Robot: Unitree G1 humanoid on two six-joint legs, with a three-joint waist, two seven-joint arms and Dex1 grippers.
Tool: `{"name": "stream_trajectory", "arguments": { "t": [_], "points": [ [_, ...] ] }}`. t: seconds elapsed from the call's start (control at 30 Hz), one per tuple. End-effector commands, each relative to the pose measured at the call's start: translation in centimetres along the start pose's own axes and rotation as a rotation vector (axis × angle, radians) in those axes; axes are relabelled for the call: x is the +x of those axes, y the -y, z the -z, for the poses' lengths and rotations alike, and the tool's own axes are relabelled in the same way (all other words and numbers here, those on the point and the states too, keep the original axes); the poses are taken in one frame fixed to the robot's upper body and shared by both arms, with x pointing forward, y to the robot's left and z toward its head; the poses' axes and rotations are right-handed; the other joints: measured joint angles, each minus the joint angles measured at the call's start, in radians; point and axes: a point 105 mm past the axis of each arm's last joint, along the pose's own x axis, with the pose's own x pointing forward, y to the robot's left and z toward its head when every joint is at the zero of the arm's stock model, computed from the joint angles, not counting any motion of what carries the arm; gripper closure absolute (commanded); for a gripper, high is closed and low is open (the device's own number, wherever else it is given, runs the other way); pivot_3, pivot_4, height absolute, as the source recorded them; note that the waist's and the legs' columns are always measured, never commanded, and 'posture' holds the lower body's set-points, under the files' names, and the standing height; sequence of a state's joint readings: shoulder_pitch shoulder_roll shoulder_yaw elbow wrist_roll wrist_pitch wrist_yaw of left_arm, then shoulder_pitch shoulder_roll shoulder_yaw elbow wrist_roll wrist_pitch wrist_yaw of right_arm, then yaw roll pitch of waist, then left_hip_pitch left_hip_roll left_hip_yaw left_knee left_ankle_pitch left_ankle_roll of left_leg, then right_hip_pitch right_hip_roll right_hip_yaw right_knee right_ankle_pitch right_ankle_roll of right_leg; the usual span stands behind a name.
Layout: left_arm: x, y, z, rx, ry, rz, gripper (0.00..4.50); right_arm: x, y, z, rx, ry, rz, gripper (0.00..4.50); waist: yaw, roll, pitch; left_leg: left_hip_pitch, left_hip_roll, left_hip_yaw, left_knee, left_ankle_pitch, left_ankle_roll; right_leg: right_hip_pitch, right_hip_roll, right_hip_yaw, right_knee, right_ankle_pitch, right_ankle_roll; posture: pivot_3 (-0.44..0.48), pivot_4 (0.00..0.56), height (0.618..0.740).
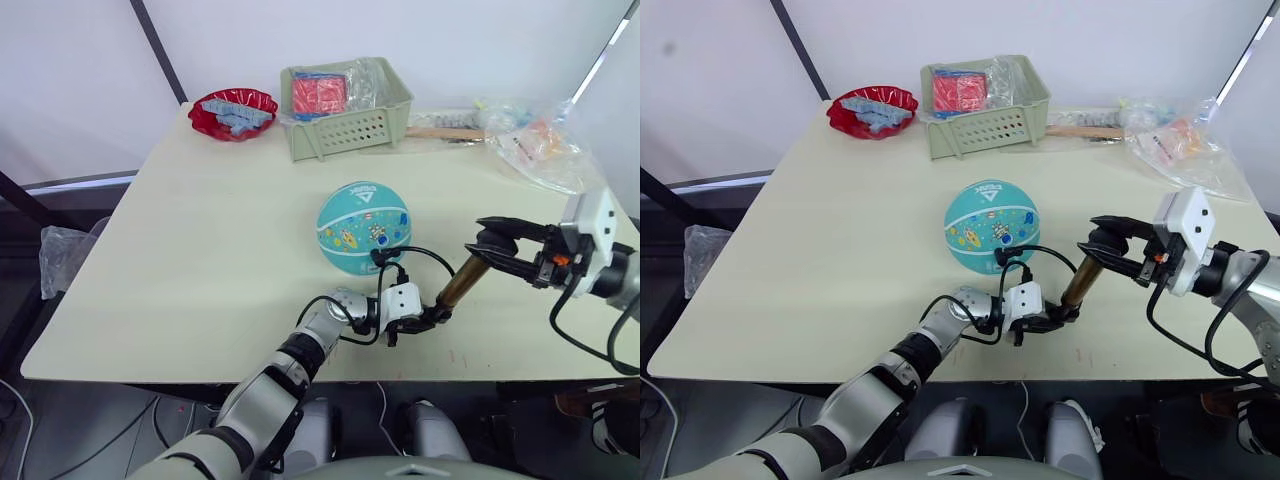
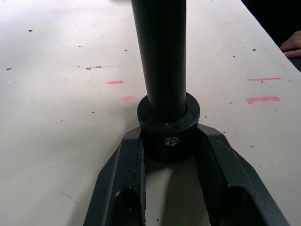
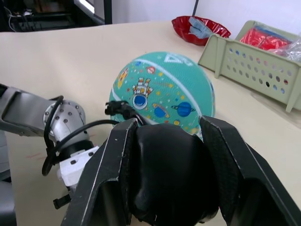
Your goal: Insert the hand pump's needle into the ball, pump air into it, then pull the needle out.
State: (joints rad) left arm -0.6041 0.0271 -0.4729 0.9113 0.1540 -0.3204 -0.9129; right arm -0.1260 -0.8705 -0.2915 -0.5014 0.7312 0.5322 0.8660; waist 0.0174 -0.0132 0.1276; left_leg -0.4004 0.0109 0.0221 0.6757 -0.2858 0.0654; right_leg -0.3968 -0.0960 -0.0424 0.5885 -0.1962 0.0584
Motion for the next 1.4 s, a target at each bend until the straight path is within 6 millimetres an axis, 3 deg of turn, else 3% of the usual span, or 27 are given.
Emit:
{"name": "stream_trajectory", "arguments": {
  "t": [0.03,0.33,0.53,0.93,1.4],
  "points": [
    [-1.4,3.2,6.9,-0.144,-0.245,0.061,3.42,-1.5,0.9,-4.4,-0.105,0.091,0.031,2.92,0.001,0.000,0.001,0.000,0.000,0.000,0.000,0.000,0.000,0.000,0.000,0.000,0.000,0.000,0.000,0.000,0.150,0.738],
    [-1.4,3.2,6.9,-0.147,-0.247,0.059,3.42,-2.9,2.1,-7.8,-0.147,0.132,0.071,2.92,0.001,0.002,0.003,0.000,0.000,0.000,0.000,0.000,0.000,0.000,-0.001,0.000,0.000,0.000,0.000,0.000,0.150,0.738],
    [-1.5,3.3,7.0,-0.149,-0.248,0.059,3.42,-3.0,2.4,-8.3,-0.152,0.132,0.089,2.92,0.000,0.001,0.003,0.000,0.000,0.000,0.000,0.000,0.000,0.000,-0.001,0.000,0.000,0.000,0.000,0.000,0.150,0.738],
    [-1.4,3.3,7.0,-0.148,-0.248,0.058,3.42,-0.7,-0.6,-0.4,-0.002,0.005,0.007,2.92,-0.001,-0.004,-0.002,0.000,0.000,0.000,-0.001,0.000,-0.001,0.000,-0.001,0.000,0.000,0.000,0.000,0.000,0.150,0.738],
    [-1.5,3.3,7.1,-0.149,-0.248,0.053,3.42,0.9,-3.2,8.4,0.038,-0.101,0.008,2.92,-0.002,-0.011,-0.009,0.001,0.000,0.000,-0.002,0.000,-0.001,0.000,0.000,0.000,0.000,-0.001,0.001,0.000,0.150,0.738]
  ]
}}
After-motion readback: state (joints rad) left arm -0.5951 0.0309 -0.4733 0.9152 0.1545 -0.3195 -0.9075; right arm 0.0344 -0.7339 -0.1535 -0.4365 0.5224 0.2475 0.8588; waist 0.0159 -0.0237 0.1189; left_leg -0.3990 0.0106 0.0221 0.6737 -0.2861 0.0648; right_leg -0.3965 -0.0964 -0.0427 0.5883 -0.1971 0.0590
